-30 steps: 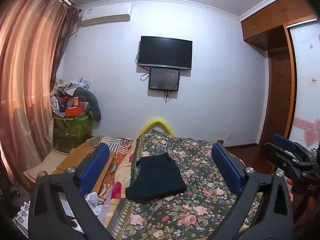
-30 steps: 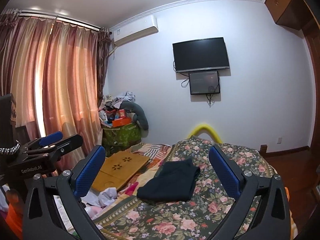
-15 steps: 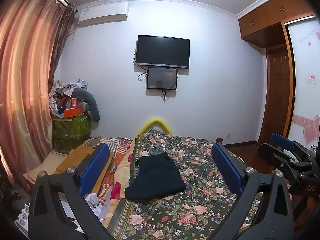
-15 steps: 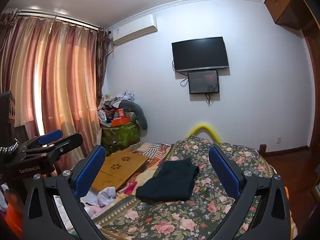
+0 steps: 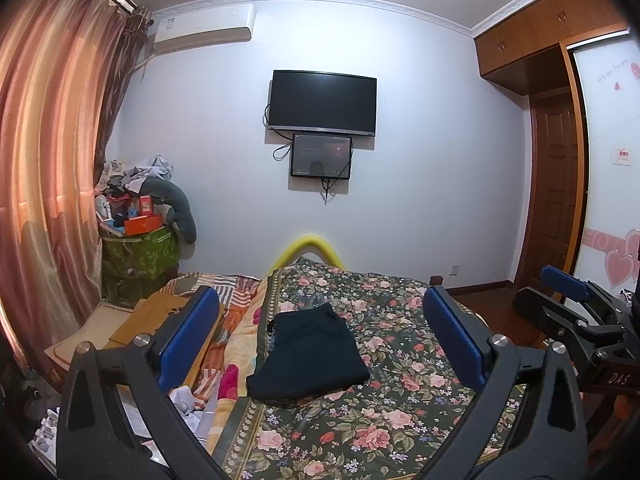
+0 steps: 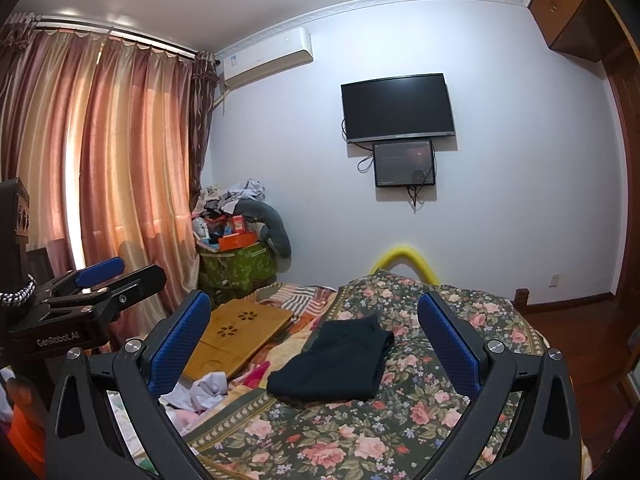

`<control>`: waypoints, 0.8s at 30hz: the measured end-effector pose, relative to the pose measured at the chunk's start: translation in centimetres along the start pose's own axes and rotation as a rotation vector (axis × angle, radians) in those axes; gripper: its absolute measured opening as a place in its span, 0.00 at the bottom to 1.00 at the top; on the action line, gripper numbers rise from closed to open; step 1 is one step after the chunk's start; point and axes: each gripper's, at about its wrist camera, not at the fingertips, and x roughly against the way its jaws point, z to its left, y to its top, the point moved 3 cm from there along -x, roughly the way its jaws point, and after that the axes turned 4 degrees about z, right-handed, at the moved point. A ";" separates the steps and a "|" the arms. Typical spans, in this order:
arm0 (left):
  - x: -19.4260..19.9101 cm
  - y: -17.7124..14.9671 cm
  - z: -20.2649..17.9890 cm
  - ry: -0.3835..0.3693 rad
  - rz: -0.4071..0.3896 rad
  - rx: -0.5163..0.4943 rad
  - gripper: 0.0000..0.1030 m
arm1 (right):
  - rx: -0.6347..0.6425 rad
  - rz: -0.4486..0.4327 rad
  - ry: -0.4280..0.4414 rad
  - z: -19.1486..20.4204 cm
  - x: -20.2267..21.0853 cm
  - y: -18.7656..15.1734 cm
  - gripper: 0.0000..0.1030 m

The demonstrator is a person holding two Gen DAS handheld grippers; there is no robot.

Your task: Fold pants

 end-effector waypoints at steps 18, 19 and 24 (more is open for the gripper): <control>-0.1 0.1 -0.2 -0.016 0.003 -0.005 1.00 | -0.010 -0.001 -0.010 -0.2 0.2 0.0 1.00; -0.1 0.1 -0.3 -0.018 0.004 -0.007 1.00 | -0.011 -0.001 -0.012 -0.2 0.2 0.1 1.00; -0.1 0.2 -0.5 -0.023 -0.001 -0.015 1.00 | -0.015 -0.003 -0.016 -0.3 0.3 0.1 1.00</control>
